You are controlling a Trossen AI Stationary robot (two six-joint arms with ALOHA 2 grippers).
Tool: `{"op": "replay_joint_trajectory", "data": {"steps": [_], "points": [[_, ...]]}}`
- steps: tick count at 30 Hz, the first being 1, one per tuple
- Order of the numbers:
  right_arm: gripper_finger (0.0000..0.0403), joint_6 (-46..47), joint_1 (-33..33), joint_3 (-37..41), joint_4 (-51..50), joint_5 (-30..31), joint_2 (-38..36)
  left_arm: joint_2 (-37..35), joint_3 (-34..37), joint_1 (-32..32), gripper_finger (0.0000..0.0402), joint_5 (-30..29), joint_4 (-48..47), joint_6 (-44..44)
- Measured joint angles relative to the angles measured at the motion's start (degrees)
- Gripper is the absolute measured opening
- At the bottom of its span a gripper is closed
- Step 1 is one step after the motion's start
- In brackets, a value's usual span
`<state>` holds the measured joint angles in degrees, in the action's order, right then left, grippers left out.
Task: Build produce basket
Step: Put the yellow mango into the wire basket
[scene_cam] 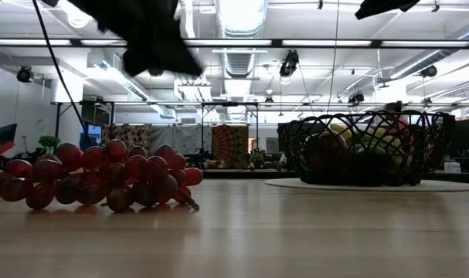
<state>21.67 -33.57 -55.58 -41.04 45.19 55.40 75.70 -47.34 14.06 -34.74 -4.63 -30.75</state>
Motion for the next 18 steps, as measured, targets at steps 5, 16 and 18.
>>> {"op": "replay_joint_trajectory", "data": {"steps": [5, 16, 18], "points": [[0.0148, 0.1, -0.5, 1.7, 1.3, 0.0, 0.0, 1.1, -2.5, -4.1, 0.0081, 0.0, -32.8, -24.3], [0.0145, 0.2, -0.4, 4.1, 3.3, 0.0, 0.0, 1.3, -5.8, -7.4, 0.0087, 18.7, -55.3, 23.2], [0.0146, -0.2, -0.4, 4.8, 4.8, 0.0, 0.0, 1.3, -5.8, -7.5, 0.0100, 19.2, -59.0, 26.4]]}}
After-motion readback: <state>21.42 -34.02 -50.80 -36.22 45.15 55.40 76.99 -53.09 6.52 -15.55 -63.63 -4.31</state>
